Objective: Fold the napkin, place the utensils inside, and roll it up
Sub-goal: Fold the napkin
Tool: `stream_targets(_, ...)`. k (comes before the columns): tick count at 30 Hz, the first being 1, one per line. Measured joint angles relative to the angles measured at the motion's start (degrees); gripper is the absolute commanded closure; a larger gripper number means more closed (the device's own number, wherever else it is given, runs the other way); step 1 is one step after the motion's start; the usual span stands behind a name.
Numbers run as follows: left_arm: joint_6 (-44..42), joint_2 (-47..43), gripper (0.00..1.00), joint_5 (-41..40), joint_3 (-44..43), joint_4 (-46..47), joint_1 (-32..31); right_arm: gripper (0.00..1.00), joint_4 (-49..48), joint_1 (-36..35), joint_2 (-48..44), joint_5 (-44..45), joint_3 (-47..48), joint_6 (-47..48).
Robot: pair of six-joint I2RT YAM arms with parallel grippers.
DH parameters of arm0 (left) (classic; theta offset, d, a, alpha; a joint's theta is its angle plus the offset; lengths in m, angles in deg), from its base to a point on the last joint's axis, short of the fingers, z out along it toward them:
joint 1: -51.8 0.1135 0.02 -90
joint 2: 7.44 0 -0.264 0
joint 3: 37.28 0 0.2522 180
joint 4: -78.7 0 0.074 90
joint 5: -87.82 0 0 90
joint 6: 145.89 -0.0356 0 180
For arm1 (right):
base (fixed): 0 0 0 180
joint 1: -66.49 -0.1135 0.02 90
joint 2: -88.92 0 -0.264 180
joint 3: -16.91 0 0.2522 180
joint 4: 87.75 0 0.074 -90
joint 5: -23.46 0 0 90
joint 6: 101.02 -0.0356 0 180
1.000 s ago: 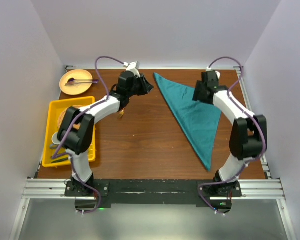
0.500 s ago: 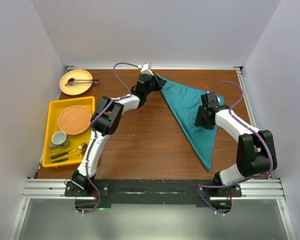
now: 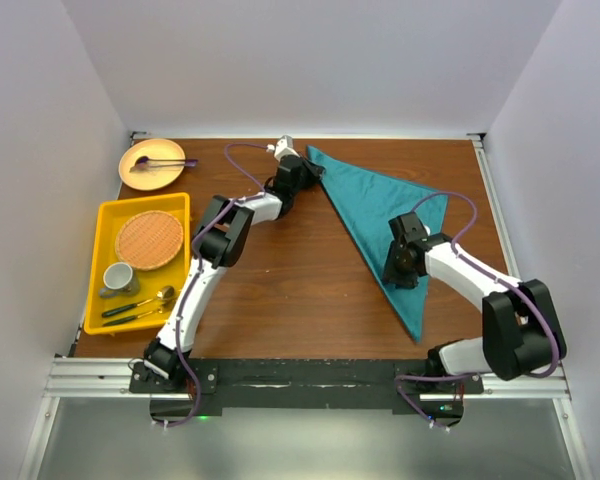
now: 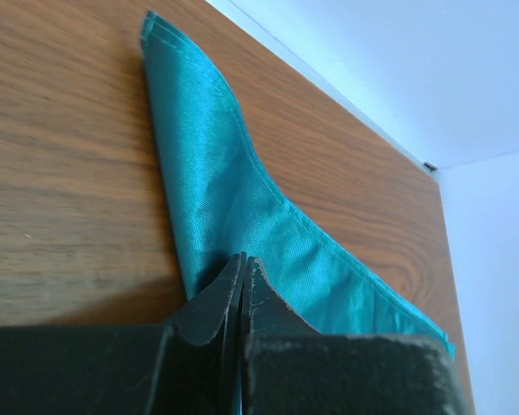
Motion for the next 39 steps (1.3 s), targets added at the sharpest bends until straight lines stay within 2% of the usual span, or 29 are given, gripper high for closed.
stream_targets(12, -0.1, 0.4, 1.00, -0.4, -2.6, -3.6, 1.5, 0.62, 1.2, -3.3, -6.8, -5.0, -8.0, -6.2)
stream_targets(20, -2.1, 0.4, 1.00, -0.2, -4.7, -5.2, 1.5, 0.62, 12.6, -1.6, -16.8, 4.4, -2.0, -7.2)
stream_targets(22, -2.1, 0.4, 1.00, -0.1, -4.7, -5.7, 1.5, 0.67, 13.4, 0.0, -17.9, 4.3, -2.4, -8.2)
stream_targets(25, -2.1, 0.4, 1.00, -0.1, -4.7, -6.1, 1.6, 0.75, 14.6, 1.7, -17.0, 4.0, -5.4, -10.1)
stream_targets(33, -2.1, 0.7, 1.00, -0.1, -4.7, -6.1, 2.8, 0.77, 18.2, 1.9, -17.3, 3.8, -8.9, -14.2)
stream_targets(39, -2.0, 2.1, 1.00, 0.0, -6.0, -5.7, 3.3, 0.82, 15.0, 1.8, -10.8, -2.3, -12.3, -14.2)
